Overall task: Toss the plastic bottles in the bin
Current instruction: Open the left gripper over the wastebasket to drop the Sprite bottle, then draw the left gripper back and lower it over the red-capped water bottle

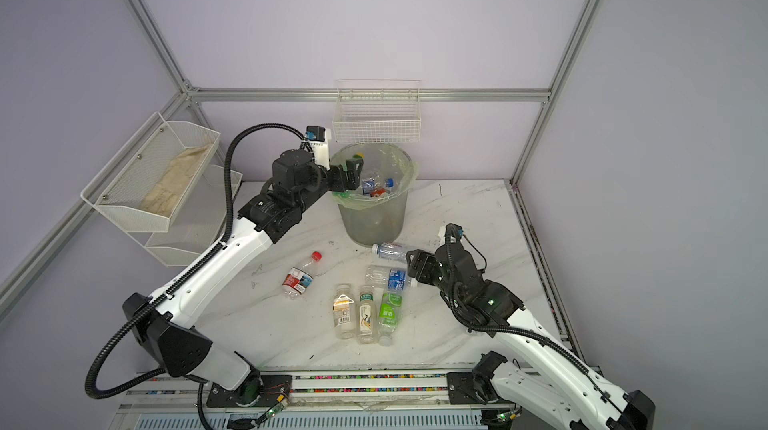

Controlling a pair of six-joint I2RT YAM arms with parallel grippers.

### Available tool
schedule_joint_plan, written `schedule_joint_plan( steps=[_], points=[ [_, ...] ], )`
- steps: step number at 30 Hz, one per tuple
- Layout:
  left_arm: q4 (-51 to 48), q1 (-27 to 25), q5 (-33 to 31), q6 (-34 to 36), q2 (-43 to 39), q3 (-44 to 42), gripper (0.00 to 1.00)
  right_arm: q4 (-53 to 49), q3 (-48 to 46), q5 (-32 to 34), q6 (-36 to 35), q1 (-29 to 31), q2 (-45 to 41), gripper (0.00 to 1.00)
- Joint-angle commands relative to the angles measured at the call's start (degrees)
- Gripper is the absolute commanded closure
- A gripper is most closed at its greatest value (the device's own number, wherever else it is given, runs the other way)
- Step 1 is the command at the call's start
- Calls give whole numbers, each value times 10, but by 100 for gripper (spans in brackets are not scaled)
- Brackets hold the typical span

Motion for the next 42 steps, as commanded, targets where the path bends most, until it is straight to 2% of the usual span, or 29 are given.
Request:
schedule_joint_plan(
  steps=[1,5,14,27,31,42],
  points=[
    [-50,1,8,-10,-30,36,0,-20,-12,13,7,-1,-16,20],
    [-13,1,1,-13,-77,-23,0,-1,-26,-1,9,-1,-9,20],
    [11,0,-16,-14,-173,-99,0,26,-17,-6,5,-1,27,20],
    [-40,7,-89,-33,-259,-251,0,32,-10,-15,7,-1,47,20],
    [-78,46,-82,-68,-273,-296,0,41,-6,-25,6,-1,62,19],
    [-76,200,38,-152,-305,-449,0,41,-13,-22,1,-1,64,19]
  ],
)
